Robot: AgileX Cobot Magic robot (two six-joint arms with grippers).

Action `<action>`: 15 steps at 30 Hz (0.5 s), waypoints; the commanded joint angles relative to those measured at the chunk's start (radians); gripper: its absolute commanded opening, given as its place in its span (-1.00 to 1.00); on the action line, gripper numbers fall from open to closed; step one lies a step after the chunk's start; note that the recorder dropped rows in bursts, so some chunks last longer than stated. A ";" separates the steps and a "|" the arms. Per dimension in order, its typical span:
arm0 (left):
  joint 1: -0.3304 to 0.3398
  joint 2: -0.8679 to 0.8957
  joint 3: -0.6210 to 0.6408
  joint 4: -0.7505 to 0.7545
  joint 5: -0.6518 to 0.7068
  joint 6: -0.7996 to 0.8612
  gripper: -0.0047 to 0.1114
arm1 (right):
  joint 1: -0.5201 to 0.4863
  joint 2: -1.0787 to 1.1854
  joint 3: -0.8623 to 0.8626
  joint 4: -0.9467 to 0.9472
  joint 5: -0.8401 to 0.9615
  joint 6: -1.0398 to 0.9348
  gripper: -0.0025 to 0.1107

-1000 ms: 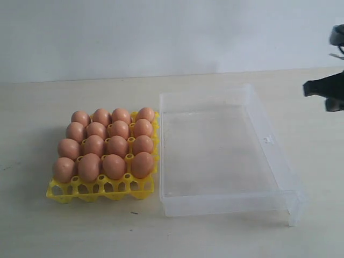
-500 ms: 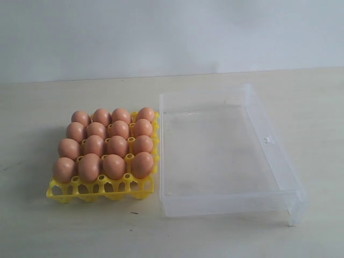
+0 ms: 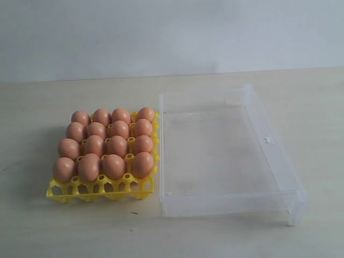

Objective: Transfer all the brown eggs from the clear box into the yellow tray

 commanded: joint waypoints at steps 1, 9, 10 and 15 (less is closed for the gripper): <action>-0.003 -0.006 0.003 -0.007 -0.002 -0.004 -0.92 | 0.025 -0.119 0.011 0.000 -0.008 -0.010 -0.96; -0.003 -0.006 0.003 -0.007 -0.002 -0.004 -0.92 | 0.025 -0.197 0.011 0.012 0.021 -0.010 -0.96; -0.003 -0.006 0.003 -0.007 -0.002 -0.004 -0.92 | 0.025 -0.201 0.011 0.012 0.021 -0.010 -0.96; -0.003 -0.006 0.003 -0.007 -0.002 -0.004 -0.92 | 0.025 -0.221 0.009 0.014 0.021 -0.010 -0.96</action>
